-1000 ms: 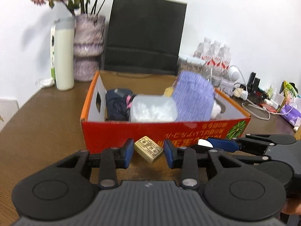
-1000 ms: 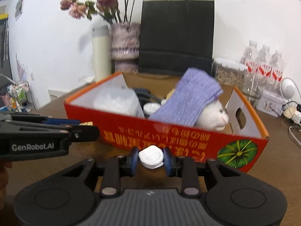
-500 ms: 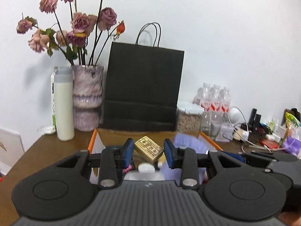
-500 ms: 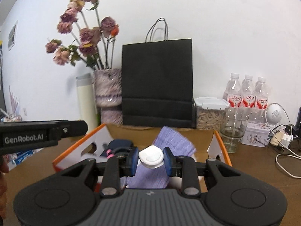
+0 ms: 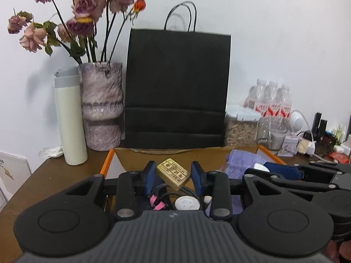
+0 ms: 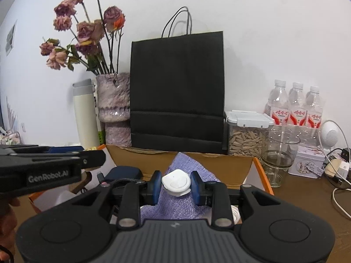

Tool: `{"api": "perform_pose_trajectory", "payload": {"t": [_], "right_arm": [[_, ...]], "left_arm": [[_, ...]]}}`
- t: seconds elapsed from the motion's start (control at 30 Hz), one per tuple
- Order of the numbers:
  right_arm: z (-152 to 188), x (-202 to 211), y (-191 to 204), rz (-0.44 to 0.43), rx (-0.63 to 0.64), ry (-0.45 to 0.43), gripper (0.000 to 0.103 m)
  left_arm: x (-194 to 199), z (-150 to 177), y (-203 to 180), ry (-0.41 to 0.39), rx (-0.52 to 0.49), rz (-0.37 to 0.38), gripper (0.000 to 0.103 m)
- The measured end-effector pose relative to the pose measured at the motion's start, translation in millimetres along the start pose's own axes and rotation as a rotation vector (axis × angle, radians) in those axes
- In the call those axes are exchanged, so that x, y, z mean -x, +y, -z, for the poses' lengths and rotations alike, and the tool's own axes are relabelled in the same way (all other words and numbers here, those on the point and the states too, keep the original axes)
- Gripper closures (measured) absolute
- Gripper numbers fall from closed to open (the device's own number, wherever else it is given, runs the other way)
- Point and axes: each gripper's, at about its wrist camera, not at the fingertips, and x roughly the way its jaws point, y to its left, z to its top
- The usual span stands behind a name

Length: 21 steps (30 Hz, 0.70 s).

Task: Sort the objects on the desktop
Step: 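Carry the wooden block and white cap over the cardboard box, then open both tools to drop the block and cap into the box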

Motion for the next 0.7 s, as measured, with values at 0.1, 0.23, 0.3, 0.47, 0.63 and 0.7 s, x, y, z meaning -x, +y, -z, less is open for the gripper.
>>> {"api": "perform_pose_trajectory", "payload": {"t": [0.1, 0.23, 0.3, 0.47, 0.63, 0.7], "right_arm": [[4.1, -6.1, 2.8, -0.009, 0.018, 0.011, 0.076], [6.2, -7.2, 3.2, -0.004, 0.015, 0.018, 0.076], [5.7, -5.1, 2.6, 0.001, 0.016, 0.010, 0.076], [4.2, -2.2, 2.7, 0.004, 0.022, 0.001, 0.076], [4.1, -2.9, 1.6, 0.013, 0.023, 0.019, 0.065], [3.7, -1.4, 1.1, 0.019, 0.024, 0.017, 0.050]], "left_arm": [[-7.8, 3.2, 1.5, 0.023, -0.003, -0.007, 0.067], [-10.2, 6.1, 2.7, 0.039, 0.000, -0.006, 0.067], [-9.5, 5.9, 2.3, 0.038, -0.001, -0.005, 0.067], [-8.7, 4.9, 1.1, 0.039, -0.007, -0.002, 0.066], [-7.9, 3.8, 2.2, 0.044, 0.004, -0.003, 0.052], [-6.0, 3.0, 3.3, 0.036, 0.007, -0.008, 0.046]]}}
